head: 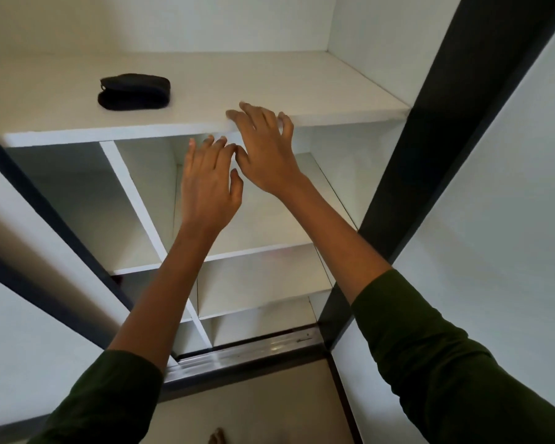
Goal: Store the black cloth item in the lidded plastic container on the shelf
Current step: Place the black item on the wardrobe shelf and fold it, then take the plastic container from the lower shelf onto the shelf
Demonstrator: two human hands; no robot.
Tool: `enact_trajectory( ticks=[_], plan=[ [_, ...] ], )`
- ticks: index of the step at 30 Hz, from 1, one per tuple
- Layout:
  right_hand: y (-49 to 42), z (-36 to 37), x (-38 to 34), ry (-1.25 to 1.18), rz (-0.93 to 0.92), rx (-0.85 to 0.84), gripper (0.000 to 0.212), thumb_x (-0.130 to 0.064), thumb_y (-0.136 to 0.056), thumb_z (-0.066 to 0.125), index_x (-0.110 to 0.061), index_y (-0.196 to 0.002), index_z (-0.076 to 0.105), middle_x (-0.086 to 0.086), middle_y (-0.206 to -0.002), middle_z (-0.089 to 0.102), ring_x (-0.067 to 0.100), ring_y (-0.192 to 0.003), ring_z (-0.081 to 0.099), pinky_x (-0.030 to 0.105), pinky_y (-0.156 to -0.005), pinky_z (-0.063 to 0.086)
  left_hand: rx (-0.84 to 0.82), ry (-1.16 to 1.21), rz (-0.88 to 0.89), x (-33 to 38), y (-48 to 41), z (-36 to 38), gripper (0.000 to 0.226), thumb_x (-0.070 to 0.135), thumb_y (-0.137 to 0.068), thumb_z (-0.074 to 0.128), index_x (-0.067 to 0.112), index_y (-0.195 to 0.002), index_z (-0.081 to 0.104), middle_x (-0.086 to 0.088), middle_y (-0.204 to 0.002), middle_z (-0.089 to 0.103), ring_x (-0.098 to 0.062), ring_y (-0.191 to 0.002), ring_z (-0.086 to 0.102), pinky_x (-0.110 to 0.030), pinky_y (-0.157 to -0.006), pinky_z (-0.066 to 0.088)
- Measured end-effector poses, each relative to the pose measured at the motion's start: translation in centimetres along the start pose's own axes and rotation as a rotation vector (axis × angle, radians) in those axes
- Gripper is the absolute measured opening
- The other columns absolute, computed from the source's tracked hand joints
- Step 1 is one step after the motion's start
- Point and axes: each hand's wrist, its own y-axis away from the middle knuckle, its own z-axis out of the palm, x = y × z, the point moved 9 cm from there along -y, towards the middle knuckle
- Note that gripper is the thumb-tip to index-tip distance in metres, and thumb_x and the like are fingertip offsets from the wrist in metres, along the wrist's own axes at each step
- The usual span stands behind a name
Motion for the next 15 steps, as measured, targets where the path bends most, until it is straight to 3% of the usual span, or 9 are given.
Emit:
enact_trajectory(
  ticks=[5,11,15],
  plan=[
    [2.3,-0.2,0.6,-0.044,0.009,0.076,0.053,-0.022,-0.087,0.047,-0.017,-0.139,0.046,0.005,-0.15,0.041,0.021,-0.139,0.038,0.047,-0.109,0.019,-0.015,0.047,-0.008,1.7,2.0,0.9,0.042,0.014,-0.087,0.053,0.0,-0.126,0.057,-0.021,-0.13,0.059,-0.039,-0.127,0.05,-0.05,-0.111,0.029],
    [5.9,1.2,1.3,-0.126,0.05,0.119,0.048,-0.028,-0.09,0.042,-0.012,-0.134,0.054,0.01,-0.146,0.047,0.025,-0.136,0.044,0.052,-0.107,0.024,-0.064,0.095,0.003,3.4,4.6,2.6,0.046,0.017,-0.088,0.056,-0.001,-0.131,0.053,-0.02,-0.134,0.057,-0.037,-0.131,0.047,-0.045,-0.113,0.026],
    [8.6,3.2,2.3,-0.139,0.104,0.101,0.049,-0.031,-0.088,0.054,-0.012,-0.133,0.054,0.01,-0.144,0.049,0.026,-0.134,0.047,0.054,-0.106,0.028,-0.127,0.133,0.0,4.3,6.7,4.4,0.047,0.015,-0.086,0.057,-0.003,-0.13,0.052,-0.021,-0.133,0.057,-0.039,-0.13,0.047,-0.044,-0.112,0.024]
  ],
)
